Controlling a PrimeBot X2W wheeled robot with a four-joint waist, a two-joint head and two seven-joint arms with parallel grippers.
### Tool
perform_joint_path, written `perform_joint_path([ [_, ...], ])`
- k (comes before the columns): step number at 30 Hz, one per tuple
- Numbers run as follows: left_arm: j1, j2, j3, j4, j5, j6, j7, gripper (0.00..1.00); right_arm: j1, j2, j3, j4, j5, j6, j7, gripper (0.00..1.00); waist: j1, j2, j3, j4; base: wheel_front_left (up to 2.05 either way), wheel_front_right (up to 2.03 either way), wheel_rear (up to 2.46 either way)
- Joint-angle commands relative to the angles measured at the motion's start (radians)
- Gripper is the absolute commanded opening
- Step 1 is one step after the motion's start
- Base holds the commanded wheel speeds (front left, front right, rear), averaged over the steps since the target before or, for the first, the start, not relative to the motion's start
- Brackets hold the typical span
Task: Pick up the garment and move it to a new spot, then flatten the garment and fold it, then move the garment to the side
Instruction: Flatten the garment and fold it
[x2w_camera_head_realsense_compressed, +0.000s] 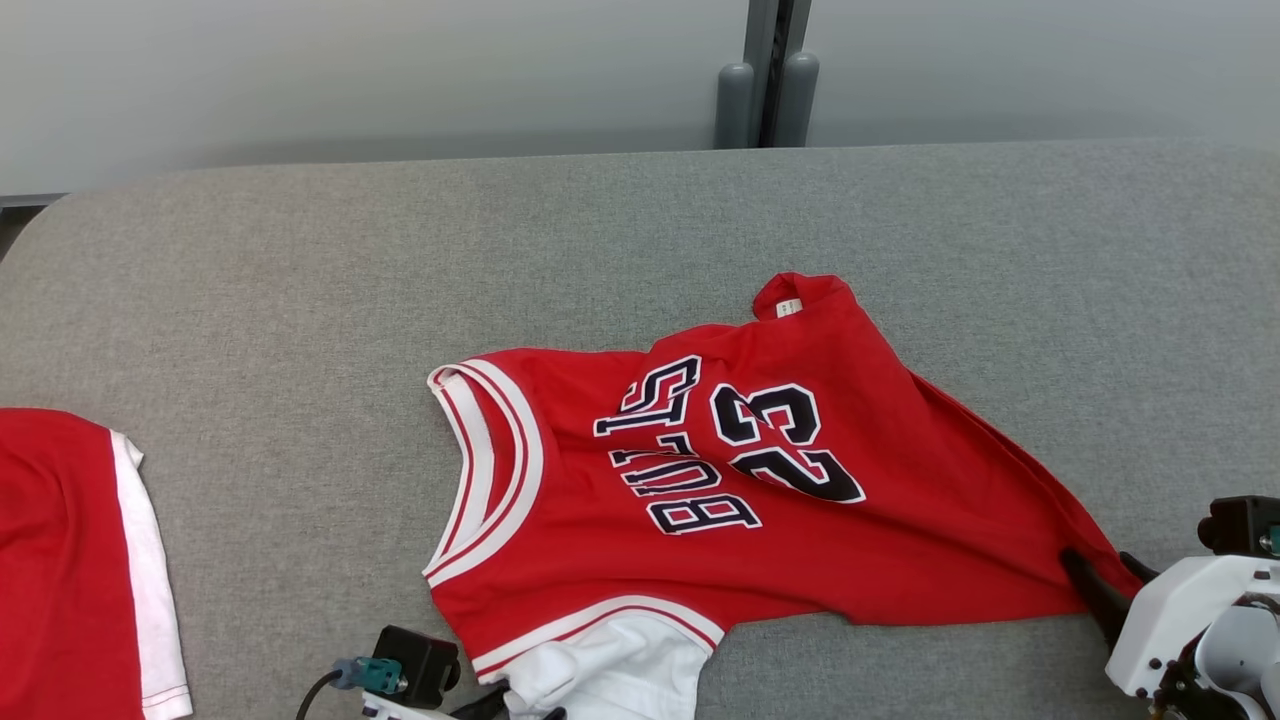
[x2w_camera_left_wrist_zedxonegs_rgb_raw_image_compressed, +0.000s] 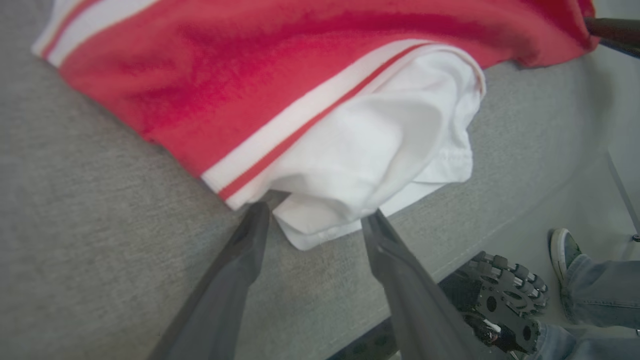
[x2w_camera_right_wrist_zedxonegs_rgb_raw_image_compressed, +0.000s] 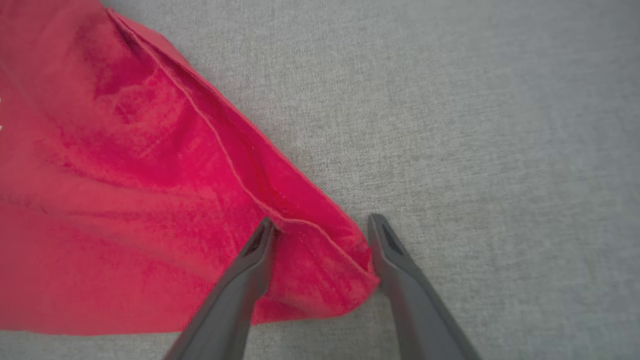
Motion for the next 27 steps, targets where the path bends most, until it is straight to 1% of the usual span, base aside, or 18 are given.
perform_joint_path([
  [1, -0.019, 0.005, -0.007, 0.013, -0.01, -0.001, -0.006, 0.55, 0.005, 0.013, 0.022, 0.015, 0.016, 0.001, 0.013, 0.56, 0.0, 0.0, 0.0, 0.001, 0.0, 0.0, 0.0],
  [2, -0.024, 0.005, -0.011, 0.017, -0.015, -0.001, -0.006, 0.46, 0.004, 0.013, 0.027, 0.017, 0.019, 0.001, 0.014, 0.41, 0.0, 0.0, 0.0, 0.001, 0.0, 0.0, 0.0],
  [3, -0.027, 0.005, -0.015, 0.02, -0.019, -0.001, -0.011, 0.38, 0.003, 0.012, 0.031, 0.017, 0.023, 0.001, 0.012, 0.31, 0.0, 0.0, 0.0, 0.001, 0.0, 0.0, 0.0],
  [4, -0.029, 0.007, -0.018, 0.023, -0.021, -0.002, -0.016, 0.25, 0.0, 0.01, 0.036, 0.018, 0.026, 0.001, 0.009, 0.16, 0.0, 0.0, 0.0, 0.001, 0.0, 0.0, 0.0],
  [5, -0.031, 0.009, -0.022, 0.026, -0.026, -0.002, -0.018, 0.01, -0.002, 0.008, 0.043, 0.019, 0.032, 0.001, 0.01, 0.16, 0.0, 0.0, 0.0, 0.001, 0.0, 0.0, 0.0],
  [6, -0.035, 0.01, -0.028, 0.029, -0.028, -0.002, -0.017, 0.0, -0.003, 0.006, 0.049, 0.02, 0.036, 0.001, 0.011, 0.0, 0.0, 0.0, 0.0, 0.001, 0.0, 0.0, 0.0],
  [11, -0.042, 0.027, -0.043, 0.028, -0.047, -0.002, -0.025, 0.0, -0.01, -0.002, 0.066, 0.012, 0.061, 0.001, -0.012, 0.0, 0.0, 0.0, -0.005, 0.001, 0.0, 0.0, 0.0],
  [15, -0.015, 0.047, -0.036, -0.008, -0.076, -0.002, -0.02, 0.0, -0.009, -0.009, 0.074, -0.04, 0.11, 0.001, -0.033, 0.0, 0.0, 0.0, -0.019, 0.0, 0.0, 0.0, 0.0],
  [18, 0.012, 0.067, -0.016, -0.058, -0.108, -0.001, -0.01, 0.0, -0.002, -0.027, 0.079, -0.103, 0.146, 0.001, -0.052, 0.0, 0.0, 0.0, -0.034, 0.0, 0.0, 0.0, 0.0],
  [24, 0.072, 0.122, 0.056, -0.212, -0.173, 0.026, 0.016, 0.0, 0.038, -0.058, 0.062, -0.265, 0.236, 0.001, -0.077, 0.0, 0.0, 0.0, -0.055, 0.004, 0.0, 0.0, 0.0],
  [27, 0.102, 0.149, 0.084, -0.304, -0.201, 0.04, 0.04, 0.0, 0.08, -0.078, 0.033, -0.342, 0.273, 0.001, -0.081, 0.0, 0.0, 0.0, -0.061, 0.009, 0.0, 0.0, 0.0],
])
